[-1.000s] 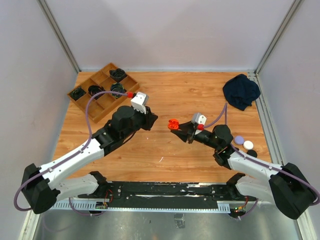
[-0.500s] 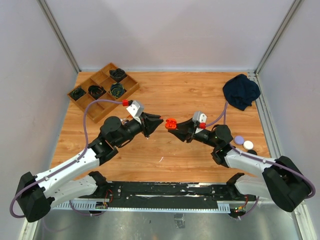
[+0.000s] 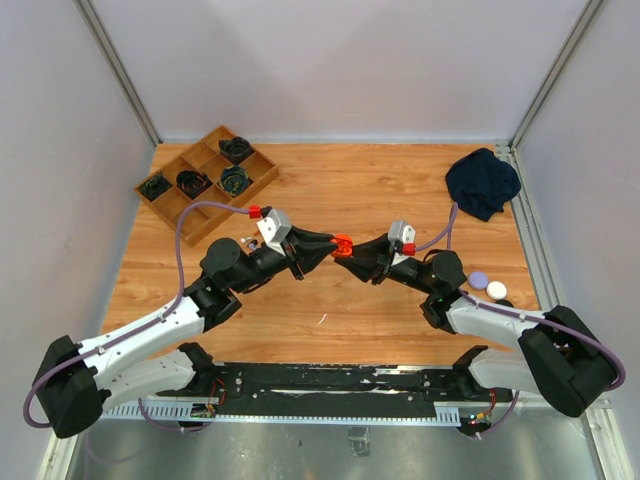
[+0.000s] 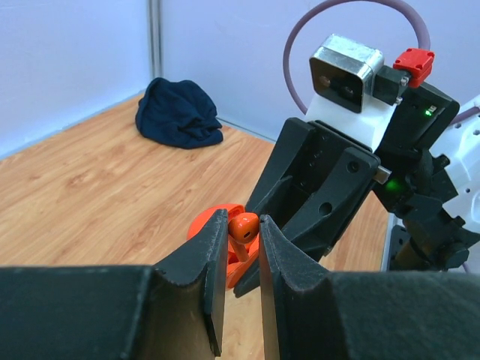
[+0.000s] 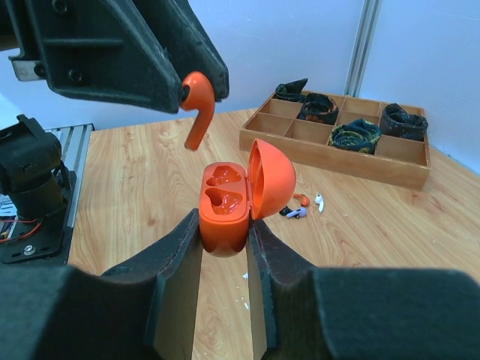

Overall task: Insert the wireless bluetooth earbuds into the charging case
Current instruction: Place the earbud in the charging case.

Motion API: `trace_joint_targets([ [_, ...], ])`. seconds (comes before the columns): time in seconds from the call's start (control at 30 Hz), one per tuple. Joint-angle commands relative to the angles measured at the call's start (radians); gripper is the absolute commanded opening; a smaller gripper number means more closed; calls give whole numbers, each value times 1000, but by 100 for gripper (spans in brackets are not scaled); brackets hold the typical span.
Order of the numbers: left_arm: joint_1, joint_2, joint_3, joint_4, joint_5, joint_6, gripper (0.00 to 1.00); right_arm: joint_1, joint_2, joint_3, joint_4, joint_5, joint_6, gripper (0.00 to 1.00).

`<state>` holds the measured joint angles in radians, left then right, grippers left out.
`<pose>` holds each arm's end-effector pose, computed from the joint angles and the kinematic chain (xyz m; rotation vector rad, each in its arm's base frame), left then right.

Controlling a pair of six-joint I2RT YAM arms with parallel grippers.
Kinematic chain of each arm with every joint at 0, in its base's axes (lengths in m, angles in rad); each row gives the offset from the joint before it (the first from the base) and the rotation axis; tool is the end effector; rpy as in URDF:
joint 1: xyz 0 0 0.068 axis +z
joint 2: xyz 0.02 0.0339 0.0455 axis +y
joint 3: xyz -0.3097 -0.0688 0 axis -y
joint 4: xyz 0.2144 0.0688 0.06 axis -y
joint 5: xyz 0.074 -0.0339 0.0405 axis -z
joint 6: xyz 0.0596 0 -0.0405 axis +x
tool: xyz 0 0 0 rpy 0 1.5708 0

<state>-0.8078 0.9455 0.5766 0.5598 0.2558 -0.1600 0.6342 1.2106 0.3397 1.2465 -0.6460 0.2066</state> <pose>0.1201 -0.1475 0.3682 0.6712 1.2940 -0.9759 0.1463 0.1521 0.3226 -0.8422 1.0611 1.1004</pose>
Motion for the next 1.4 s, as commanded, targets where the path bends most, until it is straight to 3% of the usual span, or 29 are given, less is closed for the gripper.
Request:
trace_joint_targets([
  [0.0, -18, 25, -8, 88, 24, 21, 19, -8, -2, 31, 73, -17, 16, 10],
  [1.1, -34, 64, -43, 117, -2, 81, 19, -8, -32, 21, 87, -14, 16, 10],
  [1.37, -37, 37, -67, 115, 6, 74, 28, -10, -42, 12, 87, -5, 1, 10],
])
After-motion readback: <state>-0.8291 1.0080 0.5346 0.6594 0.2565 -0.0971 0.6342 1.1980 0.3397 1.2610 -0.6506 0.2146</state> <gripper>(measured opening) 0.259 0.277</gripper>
